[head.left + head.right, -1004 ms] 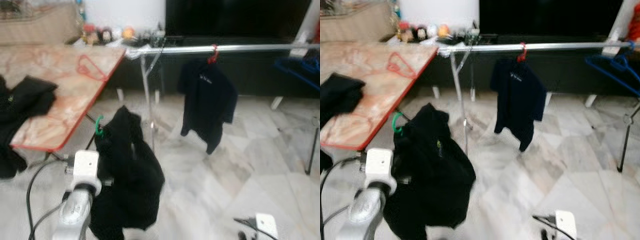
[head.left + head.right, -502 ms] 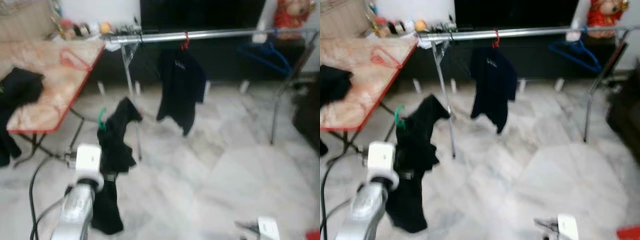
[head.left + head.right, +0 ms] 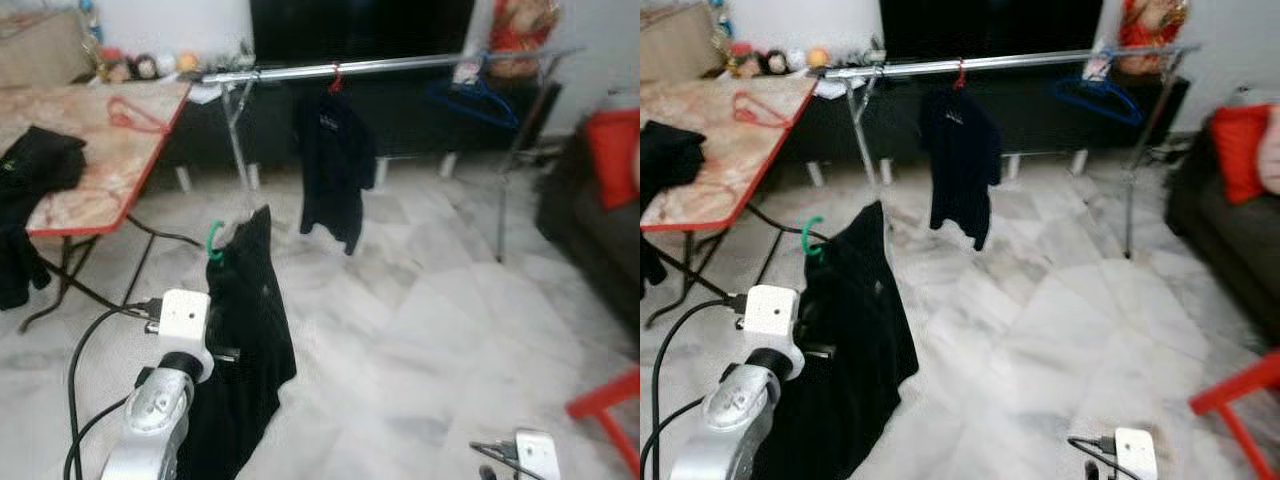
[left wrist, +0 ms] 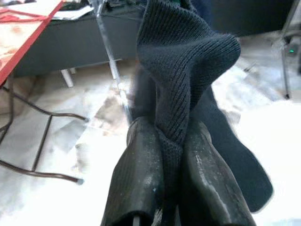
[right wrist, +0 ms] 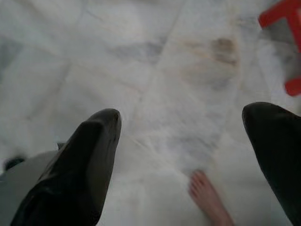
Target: Hang hanger
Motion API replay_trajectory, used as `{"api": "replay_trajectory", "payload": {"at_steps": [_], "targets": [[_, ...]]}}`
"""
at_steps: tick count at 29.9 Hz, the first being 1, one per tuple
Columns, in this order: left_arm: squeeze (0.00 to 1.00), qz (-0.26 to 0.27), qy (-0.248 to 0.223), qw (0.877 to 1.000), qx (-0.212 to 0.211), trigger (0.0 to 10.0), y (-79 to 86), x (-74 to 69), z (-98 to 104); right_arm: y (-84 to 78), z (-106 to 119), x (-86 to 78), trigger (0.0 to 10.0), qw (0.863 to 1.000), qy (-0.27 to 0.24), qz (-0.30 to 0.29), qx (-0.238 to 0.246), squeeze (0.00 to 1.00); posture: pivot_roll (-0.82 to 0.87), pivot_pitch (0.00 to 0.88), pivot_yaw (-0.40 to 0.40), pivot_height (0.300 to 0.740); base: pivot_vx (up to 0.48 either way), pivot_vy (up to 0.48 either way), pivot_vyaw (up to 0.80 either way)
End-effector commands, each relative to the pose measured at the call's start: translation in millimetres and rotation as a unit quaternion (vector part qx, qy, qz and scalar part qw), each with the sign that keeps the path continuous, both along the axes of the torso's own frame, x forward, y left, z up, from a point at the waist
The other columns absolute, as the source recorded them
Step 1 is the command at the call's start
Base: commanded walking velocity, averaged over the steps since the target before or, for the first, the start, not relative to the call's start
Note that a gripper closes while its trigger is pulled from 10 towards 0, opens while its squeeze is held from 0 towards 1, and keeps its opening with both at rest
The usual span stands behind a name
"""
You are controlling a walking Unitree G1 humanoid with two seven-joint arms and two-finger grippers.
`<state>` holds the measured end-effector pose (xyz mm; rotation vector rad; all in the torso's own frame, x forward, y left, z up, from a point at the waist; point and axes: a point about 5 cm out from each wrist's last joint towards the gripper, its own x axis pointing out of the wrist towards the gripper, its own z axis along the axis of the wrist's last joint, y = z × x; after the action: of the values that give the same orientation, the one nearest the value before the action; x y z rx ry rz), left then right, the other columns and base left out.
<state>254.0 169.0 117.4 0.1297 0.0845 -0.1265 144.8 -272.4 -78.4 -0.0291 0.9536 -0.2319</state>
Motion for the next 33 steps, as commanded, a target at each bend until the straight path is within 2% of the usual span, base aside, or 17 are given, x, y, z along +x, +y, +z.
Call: {"api": "replay_trajectory", "payload": {"at_steps": [1,2,4,8,9,11,14,17,18,22,24,25,26,30,31,32,33], "targets": [[0.00,-0.047,-0.016,0.999,-0.009,10.0,-12.3,2.6,14,1.2,18,38.4,10.0,0.997,-0.062,0.039,-0.020,0.00,0.01,0.000,0.004,0.740,0.000,0.000,0.00],[0.00,-0.059,-0.010,0.998,-0.013,10.0,-15.7,2.6,14,-0.2,32,62.1,10.0,0.994,-0.092,0.049,-0.026,0.00,0.01,0.000,0.004,0.740,0.000,0.000,0.00],[0.00,-0.090,0.001,0.996,-0.015,10.0,-23.6,2.4,15,-2.8,59,99.7,10.0,0.986,-0.149,0.064,-0.030,0.00,0.01,0.000,0.006,0.740,0.000,0.000,0.00],[0.00,-0.114,0.006,0.993,-0.017,10.0,-30.4,2.8,16,-3.3,71,111.1,10.0,0.980,-0.180,0.079,-0.033,0.00,0.01,0.000,0.010,0.740,0.000,0.000,0.00],[0.00,-0.143,0.013,0.989,-0.018,10.0,-37.6,3.1,17,-0.9,81,121.5,10.0,0.971,-0.211,0.105,-0.031,0.00,0.01,0.000,0.016,0.740,0.000,0.000,0.00],[0.00,-0.170,0.018,0.985,-0.015,10.0,-43.7,3.0,17,3.5,89,128.8,10.0,0.963,-0.234,0.128,-0.022,0.00,0.00,0.000,0.018,0.740,0.000,0.000,0.00],[0.00,-0.210,0.026,0.977,-0.011,10.0,-53.7,3.8,16,20.1,100,139.2,10.0,0.942,-0.271,0.194,0.022,0.00,0.00,0.000,0.024,0.740,0.000,0.000,0.00],[0.00,-0.237,0.035,0.971,-0.008,10.0,-61.4,6.8,16,36.4,109,145.0,10.0,0.916,-0.293,0.266,0.061,0.00,0.00,0.000,0.024,0.740,0.000,0.000,0.00],[0.00,-0.241,0.037,0.970,-0.008,10.0,-62.8,7.7,16,39.1,111,145.9,10.0,0.911,-0.296,0.279,0.065,0.00,0.00,0.000,0.024,0.740,0.000,0.000,0.00],[0.00,-0.277,0.074,0.957,0.034,10.0,-72.9,14.1,7,65.8,117,141.4,10.0,0.859,-0.261,0.422,0.128,0.00,-0.02,0.000,0.029,0.740,0.000,0.000,0.00],[0.00,-0.279,0.089,0.955,0.046,10.0,-76.8,18.0,4,70.8,119,137.9,10.0,0.838,-0.240,0.474,0.126,0.00,-0.02,0.000,0.025,0.740,0.000,0.000,0.00],[0.00,-0.279,0.089,0.955,0.046,10.0,-76.8,18.0,4,70.8,119,137.9,10.0,0.838,-0.240,0.474,0.126,0.00,-0.02,0.000,0.025,0.740,0.000,0.000,0.00],[0.00,-0.275,0.106,0.953,0.063,10.0,-79.9,22.0,-1,72.5,125,137.9,10.0,0.823,-0.231,0.502,0.131,0.00,-0.02,0.000,0.020,0.740,0.000,0.000,0.00],[0.00,-0.248,0.156,0.954,0.061,10.0,-79.2,25.2,-11,72.6,136,139.2,10.0,0.809,-0.218,0.527,0.146,0.00,-0.03,0.000,0.015,0.740,0.000,0.000,0.00],[0.00,-0.234,0.170,0.955,0.060,10.0,-78.3,26.0,-15,73.8,139,137.2,10.0,0.798,-0.211,0.544,0.151,0.00,-0.03,0.000,0.012,0.740,0.000,0.000,0.00],[0.00,-0.219,0.185,0.956,0.058,10.0,-78.4,27.0,-19,75.8,142,133.8,10.0,0.782,-0.199,0.568,0.163,0.00,-0.03,0.000,0.002,0.740,0.000,0.000,0.00],[0.00,-0.215,0.190,0.956,0.056,10.0,-79.5,27.7,-20,76.7,144,131.9,10.0,0.774,-0.193,0.578,0.171,0.00,-0.03,0.000,0.002,0.740,0.000,0.000,0.00]]}}
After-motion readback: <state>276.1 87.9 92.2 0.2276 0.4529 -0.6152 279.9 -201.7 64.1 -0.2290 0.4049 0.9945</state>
